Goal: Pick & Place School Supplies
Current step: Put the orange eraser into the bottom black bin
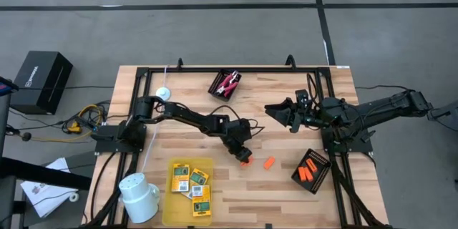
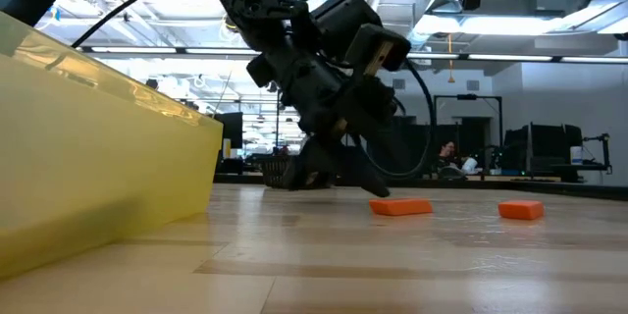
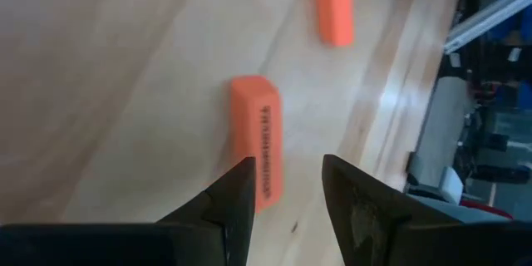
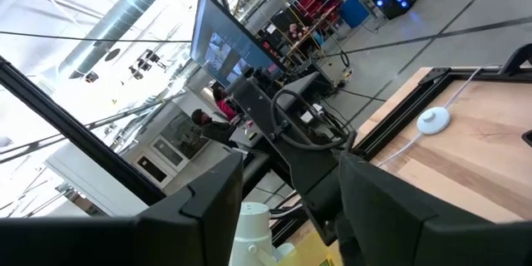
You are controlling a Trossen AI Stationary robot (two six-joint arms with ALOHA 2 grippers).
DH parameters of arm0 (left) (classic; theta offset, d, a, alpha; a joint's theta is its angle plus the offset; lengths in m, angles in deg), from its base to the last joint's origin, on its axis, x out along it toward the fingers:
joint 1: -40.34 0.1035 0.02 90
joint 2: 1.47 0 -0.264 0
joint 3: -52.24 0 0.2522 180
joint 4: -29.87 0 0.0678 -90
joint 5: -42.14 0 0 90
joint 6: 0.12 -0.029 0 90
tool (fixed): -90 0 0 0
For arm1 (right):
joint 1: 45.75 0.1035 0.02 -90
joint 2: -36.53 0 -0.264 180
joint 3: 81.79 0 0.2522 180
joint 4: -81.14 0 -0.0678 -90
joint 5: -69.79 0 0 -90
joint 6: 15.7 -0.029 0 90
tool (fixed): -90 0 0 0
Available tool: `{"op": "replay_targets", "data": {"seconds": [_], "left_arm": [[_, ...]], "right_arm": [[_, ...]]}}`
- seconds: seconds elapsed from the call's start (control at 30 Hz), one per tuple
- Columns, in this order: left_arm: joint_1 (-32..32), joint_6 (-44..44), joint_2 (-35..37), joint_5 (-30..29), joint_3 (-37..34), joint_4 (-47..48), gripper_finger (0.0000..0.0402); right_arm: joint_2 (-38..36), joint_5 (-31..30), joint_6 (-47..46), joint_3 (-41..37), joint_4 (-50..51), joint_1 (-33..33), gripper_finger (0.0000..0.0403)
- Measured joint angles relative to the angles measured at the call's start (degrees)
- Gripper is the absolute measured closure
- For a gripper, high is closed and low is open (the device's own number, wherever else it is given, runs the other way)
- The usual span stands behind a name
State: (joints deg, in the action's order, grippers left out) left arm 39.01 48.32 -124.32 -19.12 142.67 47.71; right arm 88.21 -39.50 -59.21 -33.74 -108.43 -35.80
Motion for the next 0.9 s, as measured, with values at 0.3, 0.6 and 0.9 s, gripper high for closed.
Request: {"op": "replay_targets", "data": {"seconds": [0.3, 0.6, 0.9], "left_arm": [[-0.03, 0.42, -0.65, 0.73, 0.05, -1.41, 0.0266], [0.18, 0.37, -1.97, 2.2, 0.22, -2.1, 0.0266], [0.62, -0.05, -2.25, 2.44, 0.23, -1.86, 0.0266]], "right_arm": [[0.0, -0.04, 0.0, 0.0, 0.07, 0.02, 0.0211], [0.0, -0.06, -0.02, 0.0, 0.1, 0.02, 0.0209], [0.0, -0.07, -0.02, 0.0, 0.09, 0.02, 0.0211]]}}
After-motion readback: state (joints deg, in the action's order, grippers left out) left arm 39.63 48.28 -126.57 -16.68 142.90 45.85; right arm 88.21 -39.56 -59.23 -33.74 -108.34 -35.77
